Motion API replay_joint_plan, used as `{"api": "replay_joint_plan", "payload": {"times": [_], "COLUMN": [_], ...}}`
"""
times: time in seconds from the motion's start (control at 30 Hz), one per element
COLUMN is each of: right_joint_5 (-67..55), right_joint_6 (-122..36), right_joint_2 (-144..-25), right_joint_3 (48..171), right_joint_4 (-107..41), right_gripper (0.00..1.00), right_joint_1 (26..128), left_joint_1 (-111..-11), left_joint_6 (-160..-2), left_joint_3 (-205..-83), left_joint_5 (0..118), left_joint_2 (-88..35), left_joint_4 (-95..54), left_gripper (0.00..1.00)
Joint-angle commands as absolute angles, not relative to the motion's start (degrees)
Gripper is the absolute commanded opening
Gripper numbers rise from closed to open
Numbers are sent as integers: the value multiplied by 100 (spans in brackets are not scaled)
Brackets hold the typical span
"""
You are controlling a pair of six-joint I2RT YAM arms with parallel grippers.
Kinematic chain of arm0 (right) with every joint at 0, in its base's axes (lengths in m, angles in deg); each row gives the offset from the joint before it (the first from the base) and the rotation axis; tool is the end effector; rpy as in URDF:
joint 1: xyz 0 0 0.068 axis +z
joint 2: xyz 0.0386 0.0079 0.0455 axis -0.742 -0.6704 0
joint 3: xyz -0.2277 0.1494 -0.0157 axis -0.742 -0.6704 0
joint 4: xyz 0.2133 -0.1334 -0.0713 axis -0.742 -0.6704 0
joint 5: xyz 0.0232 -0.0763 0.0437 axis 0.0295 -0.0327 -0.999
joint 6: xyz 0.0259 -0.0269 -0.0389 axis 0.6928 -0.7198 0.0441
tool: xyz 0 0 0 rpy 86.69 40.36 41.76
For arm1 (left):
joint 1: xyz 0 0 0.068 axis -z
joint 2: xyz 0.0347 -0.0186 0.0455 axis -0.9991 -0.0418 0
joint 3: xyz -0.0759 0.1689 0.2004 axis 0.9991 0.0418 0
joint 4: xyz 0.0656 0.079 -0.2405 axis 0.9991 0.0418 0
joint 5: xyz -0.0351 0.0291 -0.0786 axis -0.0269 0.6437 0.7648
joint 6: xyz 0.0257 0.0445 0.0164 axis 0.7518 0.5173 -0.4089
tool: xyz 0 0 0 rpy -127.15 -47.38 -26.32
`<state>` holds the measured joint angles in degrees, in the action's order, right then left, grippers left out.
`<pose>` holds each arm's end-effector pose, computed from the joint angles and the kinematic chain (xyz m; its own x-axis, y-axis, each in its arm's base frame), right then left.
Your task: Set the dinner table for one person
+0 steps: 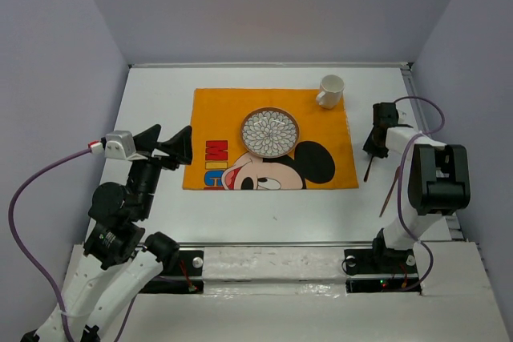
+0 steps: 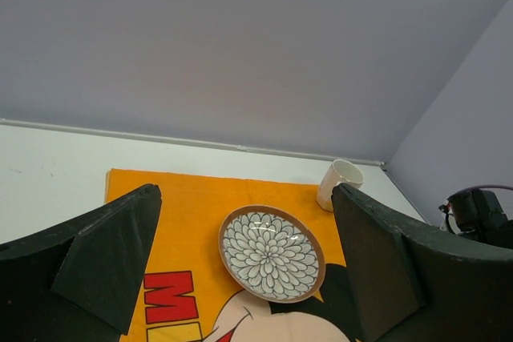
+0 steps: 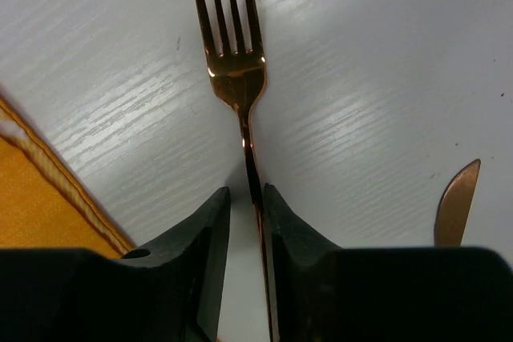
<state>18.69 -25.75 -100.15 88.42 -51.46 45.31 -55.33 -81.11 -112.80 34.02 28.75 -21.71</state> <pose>0.3256 -0.0250 0.1624 -0.7209 0.4210 -0.5505 0.5227 0.8519 -0.0328 0.0743 -0.0348 0.3903 0.2691 -0.4015 -0.8754 0.3527 0.8869 -0.2984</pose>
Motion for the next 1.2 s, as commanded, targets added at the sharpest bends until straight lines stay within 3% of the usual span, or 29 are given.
{"api": "replay_joint_plan", "payload": {"times": [0.0,0.13,0.4,0.6,0.8,1.03,1.17], "right_joint_5": [1842,1982,2562,2809,2256,1965,1965], "right_joint_6": [-2673,-2726,-2989,-2613,-2208,-1663,-1329], "right_joint_2": [-10192,-10263,-8570,-8469,-10356,-13194,-13725], "right_joint_3": [9017,9061,9078,10053,11994,14667,15353], "right_joint_4": [-5045,-5072,-5300,-5713,-5099,-5230,-5344], "right_gripper": [23,1,0,0,0,0,0], "right_joint_1": [4412,4412,4912,7424,9368,9721,9774], "left_joint_1": [-5491,-5491,-5482,-5517,-5675,-5720,-5719], "left_joint_6": [-7995,-7986,-7969,-7933,-7942,-7960,-8003], "left_joint_3": [-11327,-11327,-11335,-11344,-11335,-11327,-11327], "left_joint_5": [3337,3337,3293,3179,3117,3170,3267], "left_joint_2": [2837,2802,2749,2723,2749,2661,2679], "left_joint_4": [-2400,-2400,-2400,-2383,-2383,-2383,-2392], "left_gripper": [99,99,99,99,99,99,99]}}
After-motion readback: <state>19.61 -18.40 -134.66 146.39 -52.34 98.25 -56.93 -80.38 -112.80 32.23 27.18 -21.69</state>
